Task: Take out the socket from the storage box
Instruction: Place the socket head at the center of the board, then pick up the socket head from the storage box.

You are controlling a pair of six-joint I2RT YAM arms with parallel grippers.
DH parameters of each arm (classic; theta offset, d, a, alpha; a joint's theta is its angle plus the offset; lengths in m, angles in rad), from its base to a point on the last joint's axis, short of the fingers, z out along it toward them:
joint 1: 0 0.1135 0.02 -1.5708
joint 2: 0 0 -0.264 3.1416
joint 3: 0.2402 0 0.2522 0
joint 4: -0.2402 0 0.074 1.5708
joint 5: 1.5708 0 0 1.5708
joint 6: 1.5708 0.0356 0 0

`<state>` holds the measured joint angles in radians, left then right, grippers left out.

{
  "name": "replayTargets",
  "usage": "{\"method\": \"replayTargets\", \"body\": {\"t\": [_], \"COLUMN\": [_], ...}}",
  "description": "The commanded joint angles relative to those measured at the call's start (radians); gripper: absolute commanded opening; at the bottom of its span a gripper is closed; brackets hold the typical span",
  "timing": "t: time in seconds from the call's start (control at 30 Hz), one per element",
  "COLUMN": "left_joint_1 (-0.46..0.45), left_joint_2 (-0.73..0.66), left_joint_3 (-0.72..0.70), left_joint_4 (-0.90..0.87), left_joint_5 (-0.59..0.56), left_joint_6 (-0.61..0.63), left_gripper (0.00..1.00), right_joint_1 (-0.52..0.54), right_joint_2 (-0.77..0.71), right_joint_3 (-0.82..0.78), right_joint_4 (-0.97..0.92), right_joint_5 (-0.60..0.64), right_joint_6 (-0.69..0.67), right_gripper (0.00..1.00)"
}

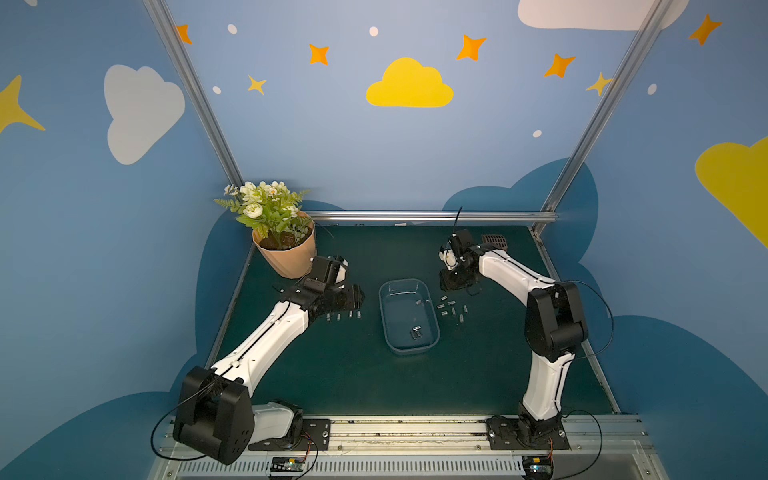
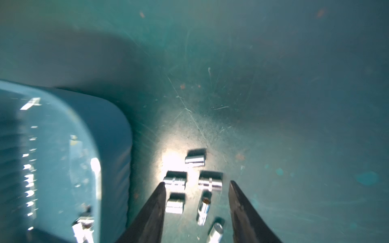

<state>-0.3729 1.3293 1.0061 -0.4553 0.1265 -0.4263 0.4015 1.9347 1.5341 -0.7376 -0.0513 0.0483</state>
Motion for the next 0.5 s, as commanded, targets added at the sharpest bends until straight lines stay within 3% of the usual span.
{"method": "replayTargets", "body": {"t": [0.0,0.27,0.47], "left_joint_1": [-0.061,-0.187,-0.229], "left_joint_2": [0.061,0.265,0.428], "left_joint_3": [0.066,0.236,0.341], "left_joint_4": [-0.011,-0.048,-0.063], "left_joint_5": [-0.014,-0.017,0.004], "left_joint_6": [0.018,0.067,0.097], "left_gripper": [0.64,0.62,0.61], "right_joint_1": [-0.006,-0.027,-0.042], "right_joint_2": [-0.062,-0.148,-0.175], "right_joint_3": [-0.024,-0.086,-0.121], "right_joint_4": [-0.02,0.001,0.009], "right_joint_5": [-0.017,-0.04,-0.05], "right_joint_6": [0.011,0.03,0.036], "right_gripper": [0.5,0.5,0.5]}}
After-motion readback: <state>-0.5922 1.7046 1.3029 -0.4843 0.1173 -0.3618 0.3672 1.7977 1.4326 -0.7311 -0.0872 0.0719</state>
